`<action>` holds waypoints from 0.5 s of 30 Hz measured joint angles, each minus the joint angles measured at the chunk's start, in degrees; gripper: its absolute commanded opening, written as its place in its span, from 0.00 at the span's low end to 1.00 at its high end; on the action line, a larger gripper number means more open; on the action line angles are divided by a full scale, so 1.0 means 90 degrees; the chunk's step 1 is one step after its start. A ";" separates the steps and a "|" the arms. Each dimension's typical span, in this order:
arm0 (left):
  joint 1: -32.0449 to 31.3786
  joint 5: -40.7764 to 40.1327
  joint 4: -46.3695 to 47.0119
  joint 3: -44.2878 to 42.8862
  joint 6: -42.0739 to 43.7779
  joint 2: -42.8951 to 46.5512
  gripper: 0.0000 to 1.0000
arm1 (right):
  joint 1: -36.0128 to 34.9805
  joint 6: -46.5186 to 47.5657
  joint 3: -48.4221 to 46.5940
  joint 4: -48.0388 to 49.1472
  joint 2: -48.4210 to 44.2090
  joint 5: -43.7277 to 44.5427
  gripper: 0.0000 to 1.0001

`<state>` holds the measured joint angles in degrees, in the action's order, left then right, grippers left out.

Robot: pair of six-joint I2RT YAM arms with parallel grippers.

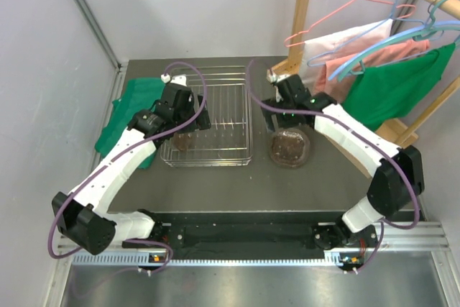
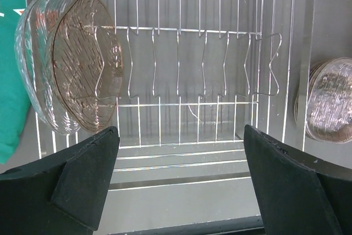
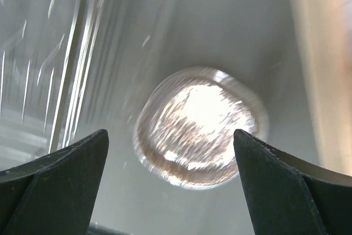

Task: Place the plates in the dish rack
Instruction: Move the dish rack to the center of the board, then move the plate to the center of the board.

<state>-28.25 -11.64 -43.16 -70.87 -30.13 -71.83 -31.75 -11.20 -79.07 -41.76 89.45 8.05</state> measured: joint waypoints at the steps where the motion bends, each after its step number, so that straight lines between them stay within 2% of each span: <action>1: 0.0002 0.0007 0.0005 0.0005 0.0000 0.0007 0.99 | -0.0131 0.0044 0.0253 0.0022 -0.0117 -0.0104 0.95; 6: 0.0002 0.0039 0.0022 0.0027 0.0000 0.0015 0.99 | -0.0459 -0.0194 0.1426 0.0022 -0.0680 -0.0372 0.95; 12: 0.0002 0.0046 0.0044 0.0092 -0.0002 0.0097 0.99 | -0.0372 -0.1430 0.2676 -0.0124 -0.2042 0.0107 0.96; 15: 0.0002 0.0061 0.0068 0.0102 -0.0002 0.0131 0.99 | -0.0073 -0.1965 0.3286 -0.0056 -0.2659 0.0024 0.98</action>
<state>-28.23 -11.09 -42.54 -69.95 -30.15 -70.65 -32.40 -28.88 -49.50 -42.26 65.52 8.27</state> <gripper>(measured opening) 0.990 0.961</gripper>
